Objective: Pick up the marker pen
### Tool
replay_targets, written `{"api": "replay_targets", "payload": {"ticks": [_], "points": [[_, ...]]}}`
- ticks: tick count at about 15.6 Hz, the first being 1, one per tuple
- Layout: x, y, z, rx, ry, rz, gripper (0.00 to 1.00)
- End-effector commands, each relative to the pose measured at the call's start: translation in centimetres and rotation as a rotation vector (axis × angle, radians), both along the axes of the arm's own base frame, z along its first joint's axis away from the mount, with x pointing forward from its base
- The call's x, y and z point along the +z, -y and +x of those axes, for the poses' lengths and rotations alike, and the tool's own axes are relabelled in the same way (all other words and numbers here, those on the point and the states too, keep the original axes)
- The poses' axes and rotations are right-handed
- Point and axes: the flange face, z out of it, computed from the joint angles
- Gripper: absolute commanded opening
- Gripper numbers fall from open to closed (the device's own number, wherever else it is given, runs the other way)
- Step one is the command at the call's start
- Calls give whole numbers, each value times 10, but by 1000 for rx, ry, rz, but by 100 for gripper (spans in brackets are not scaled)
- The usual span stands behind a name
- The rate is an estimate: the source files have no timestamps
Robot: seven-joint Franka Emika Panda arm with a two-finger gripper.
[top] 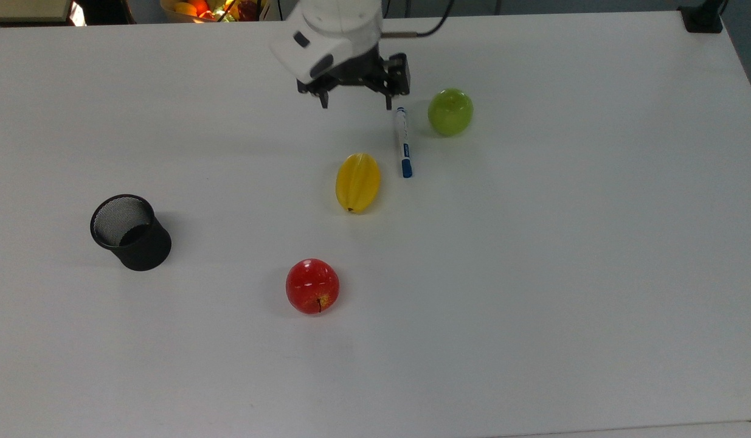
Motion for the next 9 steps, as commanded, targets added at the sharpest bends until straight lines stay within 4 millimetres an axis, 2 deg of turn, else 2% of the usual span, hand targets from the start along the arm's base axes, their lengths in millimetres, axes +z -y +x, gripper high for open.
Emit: {"api": "replay_targets", "payload": {"ticks": [1,4,5,9], "points": [[53,41,-28,-16,28,-13,100],[92,76,-50,-61,50,-20,100],[99,85,-55,-59,52,-18,100],[109,92,-62,-53,68,-13,100]]}}
